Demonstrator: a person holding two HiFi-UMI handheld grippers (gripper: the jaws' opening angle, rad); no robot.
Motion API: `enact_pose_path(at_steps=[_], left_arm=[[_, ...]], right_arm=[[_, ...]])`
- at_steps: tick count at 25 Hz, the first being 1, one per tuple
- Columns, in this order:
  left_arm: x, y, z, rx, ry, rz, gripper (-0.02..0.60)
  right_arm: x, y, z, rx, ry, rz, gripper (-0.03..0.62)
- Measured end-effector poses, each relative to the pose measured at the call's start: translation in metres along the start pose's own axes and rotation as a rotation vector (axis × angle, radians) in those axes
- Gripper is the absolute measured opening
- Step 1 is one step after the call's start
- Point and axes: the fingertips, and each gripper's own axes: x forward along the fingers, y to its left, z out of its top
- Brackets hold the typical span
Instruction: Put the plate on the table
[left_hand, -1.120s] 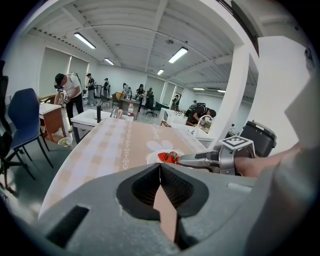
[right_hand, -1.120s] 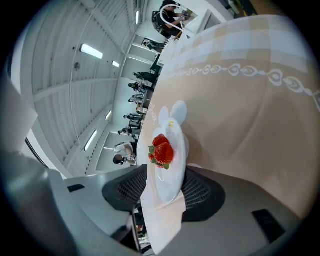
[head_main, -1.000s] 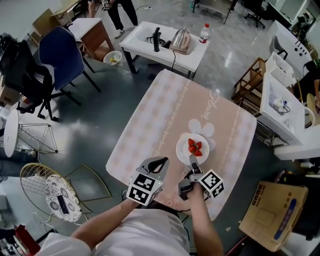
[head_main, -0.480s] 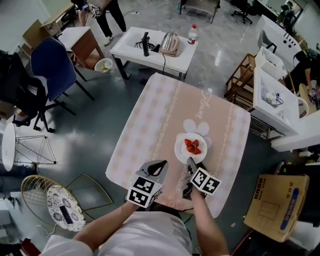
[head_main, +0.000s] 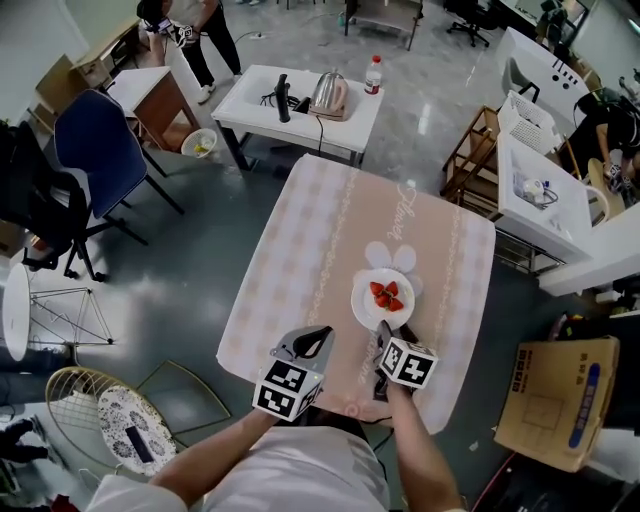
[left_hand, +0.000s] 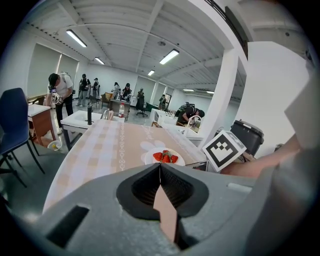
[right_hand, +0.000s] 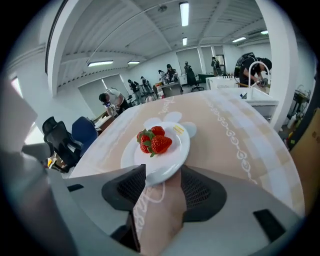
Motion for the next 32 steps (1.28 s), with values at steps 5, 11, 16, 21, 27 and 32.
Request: enact_pose_path(at_steps=[5, 11, 16, 21, 27, 32], left_arm=[[-0.004, -0.001, -0.001, 0.008, -0.003, -0.027, 0.005], [-0.009, -0.006, 0.0, 0.018, -0.023, -0.063, 0.006], [-0.014, -0.012, 0.003, 0.027, -0.04, -0.091, 0.006], [-0.024, -0.021, 0.002, 0.044, -0.049, -0.122, 0.005], [-0.04, -0.037, -0.005, 0.036, -0.085, -0.181, 0.005], [-0.06, -0.053, -0.011, 0.092, -0.107, -0.228, 0.005]], right_arm=[[-0.008, -0.004, -0.002, -0.062, -0.002, -0.066, 0.19], [-0.031, 0.002, 0.005, 0.027, -0.083, -0.041, 0.189], [-0.052, 0.025, 0.013, 0.002, -0.147, -0.003, 0.175], [-0.08, 0.052, 0.015, -0.048, -0.207, 0.024, 0.135], [-0.116, 0.079, 0.007, -0.088, -0.271, 0.048, 0.08], [-0.146, 0.104, -0.003, -0.126, -0.311, 0.063, 0.046]])
